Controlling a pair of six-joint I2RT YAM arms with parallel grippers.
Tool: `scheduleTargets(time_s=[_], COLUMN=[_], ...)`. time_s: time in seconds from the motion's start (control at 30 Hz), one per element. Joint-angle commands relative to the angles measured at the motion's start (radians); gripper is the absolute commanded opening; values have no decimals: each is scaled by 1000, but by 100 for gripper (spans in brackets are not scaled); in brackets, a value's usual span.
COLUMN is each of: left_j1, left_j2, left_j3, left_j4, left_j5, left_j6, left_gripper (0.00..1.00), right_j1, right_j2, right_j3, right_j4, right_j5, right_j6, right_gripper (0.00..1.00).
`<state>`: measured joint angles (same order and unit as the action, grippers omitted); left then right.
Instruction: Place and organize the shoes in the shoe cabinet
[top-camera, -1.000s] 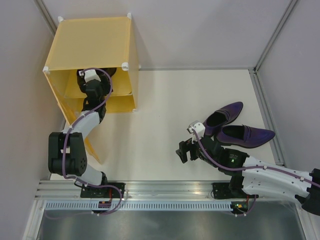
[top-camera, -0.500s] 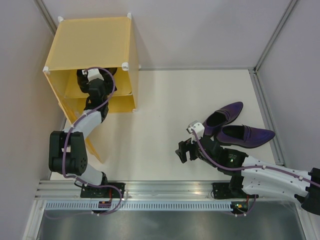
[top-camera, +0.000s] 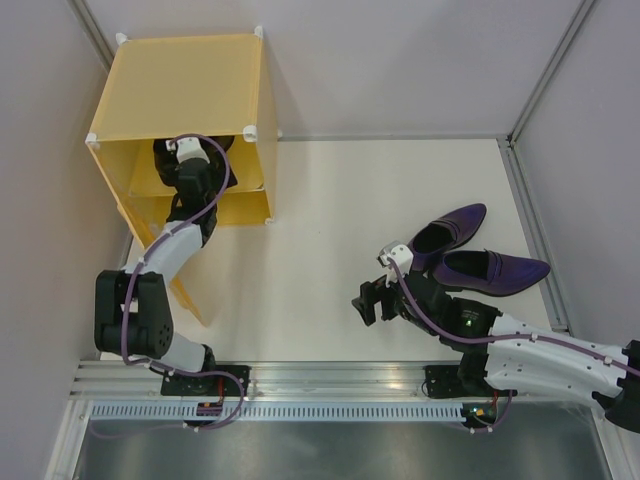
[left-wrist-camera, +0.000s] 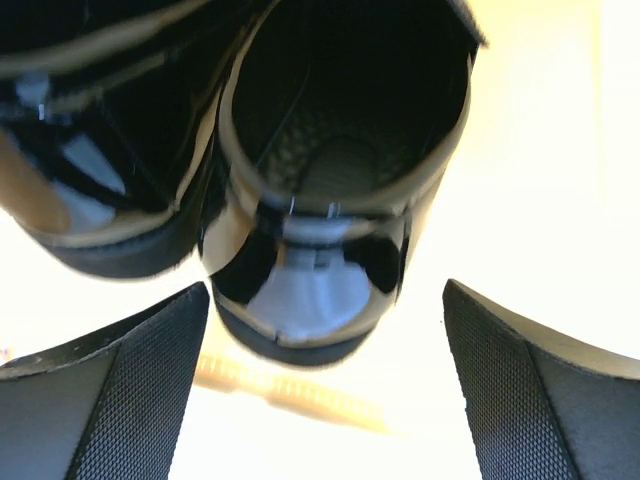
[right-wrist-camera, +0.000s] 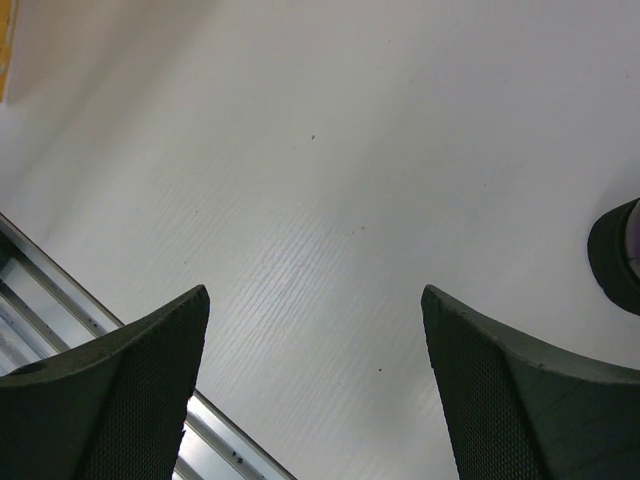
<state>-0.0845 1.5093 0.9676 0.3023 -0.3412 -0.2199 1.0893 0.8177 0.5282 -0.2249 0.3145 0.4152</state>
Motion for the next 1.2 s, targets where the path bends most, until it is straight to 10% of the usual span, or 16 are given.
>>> scheduleTargets(time_s=[0.0,0.77,1.17], left_j1=[-11,8,305], left_j2=[-118,-557,-756], left_j3=[-18,-14,-90], left_j4=[-12,-762,-1008], left_j5=[-21,-160,-116], left_j6=[-76,-277,-230], left_gripper=[100,100,100], right_j1=[3,3,-138], right_j2=[-25,-169,47], right_j3=[13,125,279], right_j4=[4,-275,-447], right_j5=[12,205,335], right_j6=[5,106,197], right_gripper=[90,91,97])
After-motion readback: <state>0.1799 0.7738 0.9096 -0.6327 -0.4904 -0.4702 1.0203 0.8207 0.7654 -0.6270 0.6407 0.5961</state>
